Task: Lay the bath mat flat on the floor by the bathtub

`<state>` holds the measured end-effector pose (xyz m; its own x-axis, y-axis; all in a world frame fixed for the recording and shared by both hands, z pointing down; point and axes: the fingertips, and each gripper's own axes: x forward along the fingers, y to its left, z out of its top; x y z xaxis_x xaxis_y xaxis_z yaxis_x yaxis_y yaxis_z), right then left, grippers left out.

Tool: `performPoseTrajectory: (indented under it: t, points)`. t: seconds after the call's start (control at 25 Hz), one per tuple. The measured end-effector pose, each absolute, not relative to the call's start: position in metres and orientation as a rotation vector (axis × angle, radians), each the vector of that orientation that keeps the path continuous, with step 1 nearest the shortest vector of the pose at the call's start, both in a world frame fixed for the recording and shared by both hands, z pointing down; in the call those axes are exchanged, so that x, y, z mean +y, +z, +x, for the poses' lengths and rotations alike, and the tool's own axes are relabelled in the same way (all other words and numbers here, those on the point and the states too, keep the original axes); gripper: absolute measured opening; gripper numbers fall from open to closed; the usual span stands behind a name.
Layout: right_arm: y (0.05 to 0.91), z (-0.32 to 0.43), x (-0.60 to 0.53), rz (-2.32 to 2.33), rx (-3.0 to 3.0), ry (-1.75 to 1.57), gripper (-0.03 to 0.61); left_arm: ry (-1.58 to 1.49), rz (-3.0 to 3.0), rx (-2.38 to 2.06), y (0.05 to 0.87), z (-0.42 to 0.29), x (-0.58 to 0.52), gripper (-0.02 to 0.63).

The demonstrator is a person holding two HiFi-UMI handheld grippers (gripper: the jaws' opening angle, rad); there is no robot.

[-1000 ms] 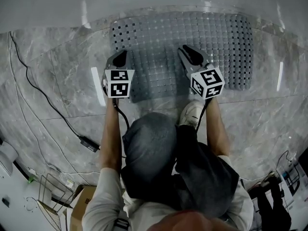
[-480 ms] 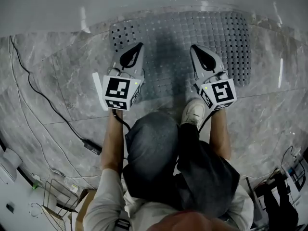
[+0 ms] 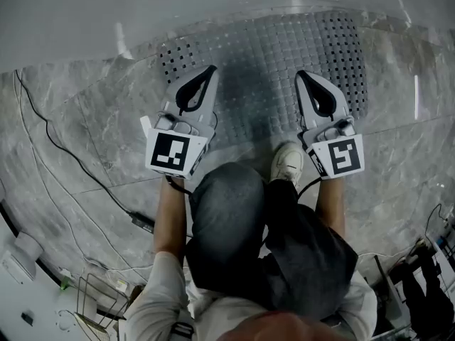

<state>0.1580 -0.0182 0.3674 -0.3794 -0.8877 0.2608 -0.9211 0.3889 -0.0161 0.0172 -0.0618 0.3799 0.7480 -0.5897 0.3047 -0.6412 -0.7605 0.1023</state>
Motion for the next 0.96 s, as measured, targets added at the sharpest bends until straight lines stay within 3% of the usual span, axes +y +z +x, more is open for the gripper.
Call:
performPoseTrajectory:
  t: [0.96]
  points:
    - [0.377, 0.159, -0.01, 1.593, -2.418, 0.246, 0.0, 0.373, 2.746, -0.934, 0.387, 0.024, -0.046, 0.005]
